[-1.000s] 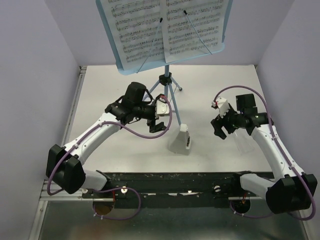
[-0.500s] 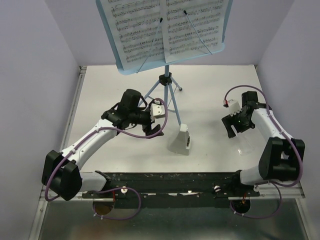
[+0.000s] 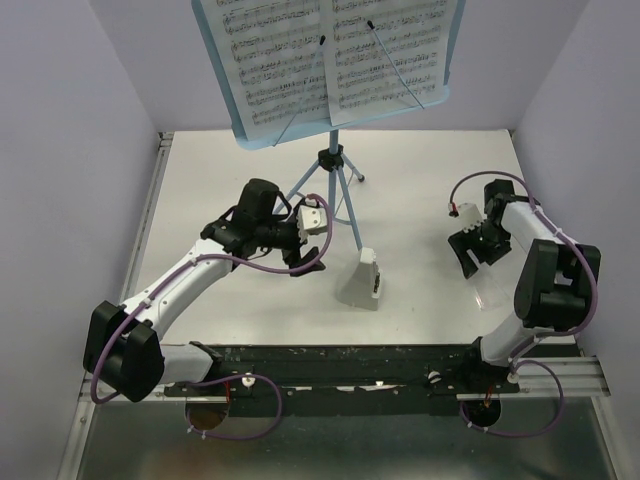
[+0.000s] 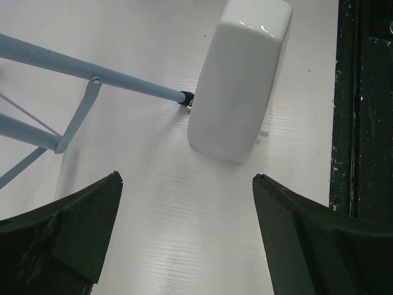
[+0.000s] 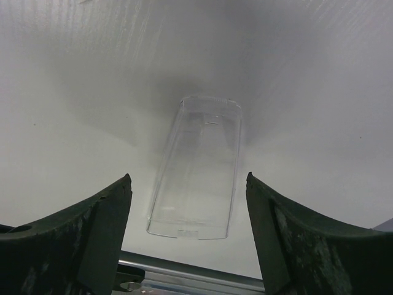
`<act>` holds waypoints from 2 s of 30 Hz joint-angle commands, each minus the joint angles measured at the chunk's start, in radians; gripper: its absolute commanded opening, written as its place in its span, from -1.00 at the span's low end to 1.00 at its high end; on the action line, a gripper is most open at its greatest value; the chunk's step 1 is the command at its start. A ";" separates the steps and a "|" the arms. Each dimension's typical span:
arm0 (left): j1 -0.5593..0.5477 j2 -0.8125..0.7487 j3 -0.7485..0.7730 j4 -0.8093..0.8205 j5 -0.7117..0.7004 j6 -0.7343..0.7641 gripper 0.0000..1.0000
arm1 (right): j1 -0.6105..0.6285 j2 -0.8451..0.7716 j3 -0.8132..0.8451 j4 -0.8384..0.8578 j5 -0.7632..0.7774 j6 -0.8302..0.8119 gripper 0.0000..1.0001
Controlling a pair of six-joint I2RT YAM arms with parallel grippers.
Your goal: Pack up the instrument practice props
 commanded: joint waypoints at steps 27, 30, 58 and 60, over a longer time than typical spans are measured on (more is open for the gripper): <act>0.029 0.013 0.002 0.029 0.008 -0.008 0.92 | -0.036 0.173 0.054 -0.053 0.104 -0.050 0.50; 0.029 0.013 -0.002 0.031 0.008 -0.007 0.93 | -0.037 0.178 0.055 -0.053 0.103 -0.041 0.50; 0.026 -0.014 -0.023 0.014 0.031 -0.005 0.92 | -0.007 0.216 0.083 -0.097 0.095 -0.076 0.13; 0.024 -0.017 -0.021 0.003 0.028 0.004 0.92 | -0.005 0.202 0.074 -0.085 0.101 -0.072 -0.02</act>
